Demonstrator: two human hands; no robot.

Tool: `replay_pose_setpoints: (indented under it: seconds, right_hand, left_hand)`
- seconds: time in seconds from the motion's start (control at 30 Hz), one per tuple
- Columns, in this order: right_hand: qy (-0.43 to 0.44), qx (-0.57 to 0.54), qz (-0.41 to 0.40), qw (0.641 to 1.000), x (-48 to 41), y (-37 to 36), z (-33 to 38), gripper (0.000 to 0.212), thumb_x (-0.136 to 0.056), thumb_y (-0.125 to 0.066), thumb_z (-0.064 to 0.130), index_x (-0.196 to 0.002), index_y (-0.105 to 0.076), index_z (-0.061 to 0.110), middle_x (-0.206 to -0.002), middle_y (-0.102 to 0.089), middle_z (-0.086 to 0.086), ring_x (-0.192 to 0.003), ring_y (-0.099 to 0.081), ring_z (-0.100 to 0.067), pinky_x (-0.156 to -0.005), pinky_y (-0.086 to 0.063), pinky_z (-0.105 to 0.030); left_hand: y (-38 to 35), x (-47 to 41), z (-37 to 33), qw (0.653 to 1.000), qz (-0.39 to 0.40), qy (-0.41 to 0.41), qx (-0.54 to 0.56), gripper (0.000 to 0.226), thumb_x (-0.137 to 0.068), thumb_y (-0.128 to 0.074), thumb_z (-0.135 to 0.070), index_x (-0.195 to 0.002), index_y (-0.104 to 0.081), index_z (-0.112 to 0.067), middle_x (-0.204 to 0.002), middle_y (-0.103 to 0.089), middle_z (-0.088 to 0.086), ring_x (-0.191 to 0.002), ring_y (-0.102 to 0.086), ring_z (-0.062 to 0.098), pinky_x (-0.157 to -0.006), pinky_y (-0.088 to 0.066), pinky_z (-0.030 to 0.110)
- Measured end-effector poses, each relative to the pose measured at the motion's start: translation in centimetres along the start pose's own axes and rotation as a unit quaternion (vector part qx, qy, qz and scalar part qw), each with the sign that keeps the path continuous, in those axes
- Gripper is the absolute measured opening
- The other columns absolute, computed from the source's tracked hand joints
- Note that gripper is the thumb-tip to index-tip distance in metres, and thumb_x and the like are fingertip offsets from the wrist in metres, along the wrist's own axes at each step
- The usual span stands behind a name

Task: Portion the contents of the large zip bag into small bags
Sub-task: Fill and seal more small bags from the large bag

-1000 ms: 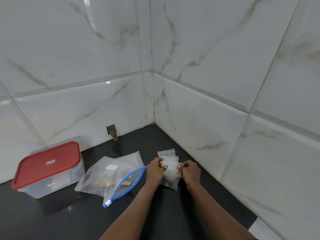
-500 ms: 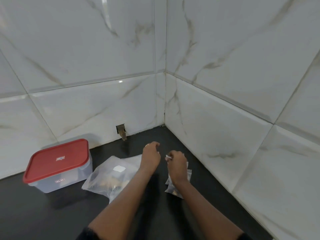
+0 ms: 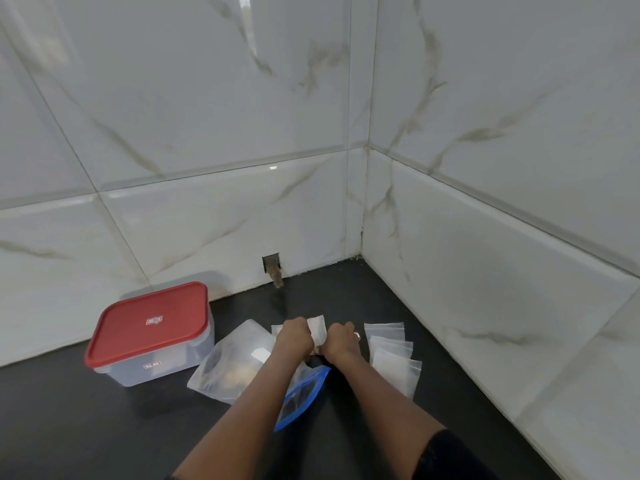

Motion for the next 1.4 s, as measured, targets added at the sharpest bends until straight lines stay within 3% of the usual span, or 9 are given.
replay_pose_setpoints:
  seconds: [0.07,0.17,0.23,0.4,0.57,0.8,1.0,1.2,1.4]
  right_hand:
    - [-0.010,-0.032,-0.007,0.999,0.0,0.3,-0.1,0.035,-0.089,-0.061,0.024,-0.120,-0.057,0.009,-0.132,-0.047,-0.013,-0.116,-0.052,-0.027,-0.094,-0.046,-0.032]
    - [-0.018,-0.107,-0.042,0.993,0.4,1.7,-0.5,0.005,-0.089,-0.060,0.015,-0.088,-0.061,0.010,-0.103,-0.062,-0.008,-0.093,-0.061,-0.020,-0.077,-0.047,-0.026]
    - [0.003,-0.147,-0.067,0.987,0.6,2.7,-0.5,0.025,-0.086,-0.062,0.015,-0.066,-0.047,0.019,-0.083,-0.058,-0.002,-0.077,-0.056,-0.014,-0.071,-0.047,-0.025]
    - [0.104,-0.254,-0.105,0.956,3.1,4.6,0.6,0.026,-0.083,-0.063,0.010,-0.067,-0.050,0.026,-0.068,-0.056,0.007,-0.067,-0.056,-0.009,-0.072,-0.053,-0.027]
    - [0.162,-0.352,-0.112,0.915,6.4,6.6,1.4,0.018,-0.086,-0.067,0.015,-0.084,-0.054,0.028,-0.081,-0.063,0.010,-0.083,-0.065,-0.007,-0.077,-0.055,-0.020]
    - [0.197,-0.415,-0.083,0.885,10.0,7.7,1.8,0.014,-0.086,-0.064,0.007,-0.082,-0.062,0.020,-0.084,-0.070,-0.006,-0.083,-0.069,-0.018,-0.081,-0.058,-0.029]
    - [0.155,-0.392,-0.104,0.901,10.9,8.0,1.9,0.009,-0.084,-0.068,0.014,-0.080,-0.064,0.021,-0.082,-0.070,-0.005,-0.080,-0.068,-0.018,-0.078,-0.058,-0.031]
    - [0.143,-0.432,-0.002,0.890,11.5,8.2,3.1,0.019,-0.079,-0.070,-0.004,-0.075,-0.060,0.011,-0.071,-0.065,-0.006,-0.064,-0.062,-0.014,-0.056,-0.050,-0.021]
    - [0.186,-0.265,-0.077,0.943,12.1,9.2,5.1,0.020,-0.082,-0.065,0.000,-0.073,-0.062,0.018,-0.070,-0.063,0.002,-0.060,-0.057,-0.003,-0.055,-0.044,-0.009]
  left_hand:
    - [0.0,0.4,0.1,1.000,-0.006,0.006,0.026,0.036,-0.083,-0.063,-0.007,-0.119,-0.059,-0.006,-0.121,-0.059,0.010,-0.112,-0.056,0.023,-0.093,-0.045,0.028]
    - [1.0,0.9,0.3,0.991,-0.068,0.006,0.111,0.014,-0.090,-0.055,-0.013,-0.077,-0.060,-0.010,-0.087,-0.061,0.007,-0.079,-0.058,0.015,-0.082,-0.049,0.027]
    - [1.6,1.4,0.3,0.976,-0.099,-0.004,0.195,0.025,-0.094,-0.051,-0.023,-0.073,-0.056,-0.011,-0.074,-0.055,0.002,-0.066,-0.051,0.010,-0.071,-0.045,0.024]
    - [3.0,3.8,-0.5,0.927,-0.136,-0.034,0.347,0.033,-0.091,-0.050,-0.046,-0.074,-0.050,-0.017,-0.073,-0.057,0.000,-0.068,-0.054,0.011,-0.061,-0.041,0.019]
    - [4.6,6.1,-0.9,0.889,-0.168,-0.078,0.419,0.030,-0.093,-0.050,-0.037,-0.086,-0.060,-0.010,-0.081,-0.064,0.008,-0.071,-0.058,0.013,-0.076,-0.052,0.030]
    - [4.9,9.0,-0.4,0.827,-0.108,-0.079,0.547,0.029,-0.094,-0.052,-0.030,-0.082,-0.064,-0.006,-0.065,-0.060,0.003,-0.060,-0.057,0.011,-0.060,-0.047,0.020]
    - [5.2,11.1,0.3,0.835,-0.099,-0.095,0.532,0.014,-0.090,-0.048,-0.010,-0.086,-0.060,-0.005,-0.070,-0.060,0.006,-0.061,-0.055,0.012,-0.062,-0.049,0.022]
    - [5.8,11.9,1.7,0.859,-0.112,-0.122,0.484,0.017,-0.087,-0.051,-0.009,-0.075,-0.063,-0.006,-0.064,-0.060,0.004,-0.059,-0.055,0.011,-0.059,-0.047,0.020]
    - [7.1,12.3,2.4,0.879,-0.167,-0.110,0.434,0.026,-0.083,-0.055,-0.009,-0.058,-0.061,-0.010,-0.052,-0.057,0.000,-0.047,-0.050,0.006,-0.052,-0.045,0.016]
Point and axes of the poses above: each hand's wrist, its own x-axis away from the middle knuckle, its own y-axis out of the back of the hand, z = x × y, the point moved 8 cm from there along -x, towards the middle knuckle
